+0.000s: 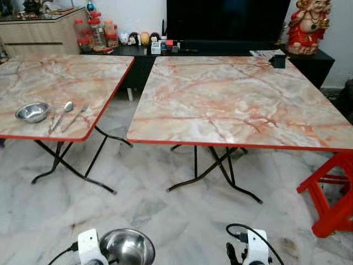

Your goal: Setting the table

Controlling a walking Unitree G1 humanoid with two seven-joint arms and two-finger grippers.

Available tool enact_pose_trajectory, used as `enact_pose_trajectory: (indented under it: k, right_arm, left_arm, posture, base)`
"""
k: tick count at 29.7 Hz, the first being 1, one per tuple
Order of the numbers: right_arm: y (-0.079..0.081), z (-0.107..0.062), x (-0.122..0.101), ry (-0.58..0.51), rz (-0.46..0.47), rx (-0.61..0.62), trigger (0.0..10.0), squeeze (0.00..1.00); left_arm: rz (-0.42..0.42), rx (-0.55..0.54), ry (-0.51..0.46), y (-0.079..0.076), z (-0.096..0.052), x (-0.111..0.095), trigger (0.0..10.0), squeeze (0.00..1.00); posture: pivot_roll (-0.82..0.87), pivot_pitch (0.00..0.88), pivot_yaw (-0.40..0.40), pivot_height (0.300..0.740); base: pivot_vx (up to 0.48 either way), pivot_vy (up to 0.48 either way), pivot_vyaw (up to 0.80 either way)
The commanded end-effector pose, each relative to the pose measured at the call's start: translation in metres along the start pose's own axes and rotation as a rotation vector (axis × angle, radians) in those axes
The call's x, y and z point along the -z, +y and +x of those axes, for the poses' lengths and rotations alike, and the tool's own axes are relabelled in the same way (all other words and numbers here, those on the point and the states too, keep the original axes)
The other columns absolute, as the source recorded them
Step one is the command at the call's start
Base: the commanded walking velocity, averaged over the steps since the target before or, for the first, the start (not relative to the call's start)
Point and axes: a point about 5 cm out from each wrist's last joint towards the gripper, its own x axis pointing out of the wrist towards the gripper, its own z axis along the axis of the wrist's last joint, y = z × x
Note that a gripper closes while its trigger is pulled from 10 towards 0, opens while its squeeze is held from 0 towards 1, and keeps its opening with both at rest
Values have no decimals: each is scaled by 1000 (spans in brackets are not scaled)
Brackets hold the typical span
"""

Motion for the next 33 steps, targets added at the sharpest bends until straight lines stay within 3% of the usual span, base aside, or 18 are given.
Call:
enact_pose_trajectory:
  k: [1, 27, 33]
  right_arm:
    - [-4, 1, -6, -14, 9, 18, 10000, 0]
    - [1, 1, -2, 2, -4, 2, 10000, 0]
    - [1, 1, -1, 7, -2, -2, 10000, 0]
  left_arm:
    - [-7, 9, -2, -5, 0, 0, 10000, 0]
    - [40, 14, 4, -6, 1, 0, 10000, 0]
    - [48, -2, 3, -5, 1, -1, 10000, 0]
  posture:
    - [-37, 0, -22, 740]
    - [-33, 0, -8, 740]
    - [-33, 0, -5, 740]
  base:
    - [382, 0, 0]
    - [375, 0, 0]
    - [51, 0, 0]
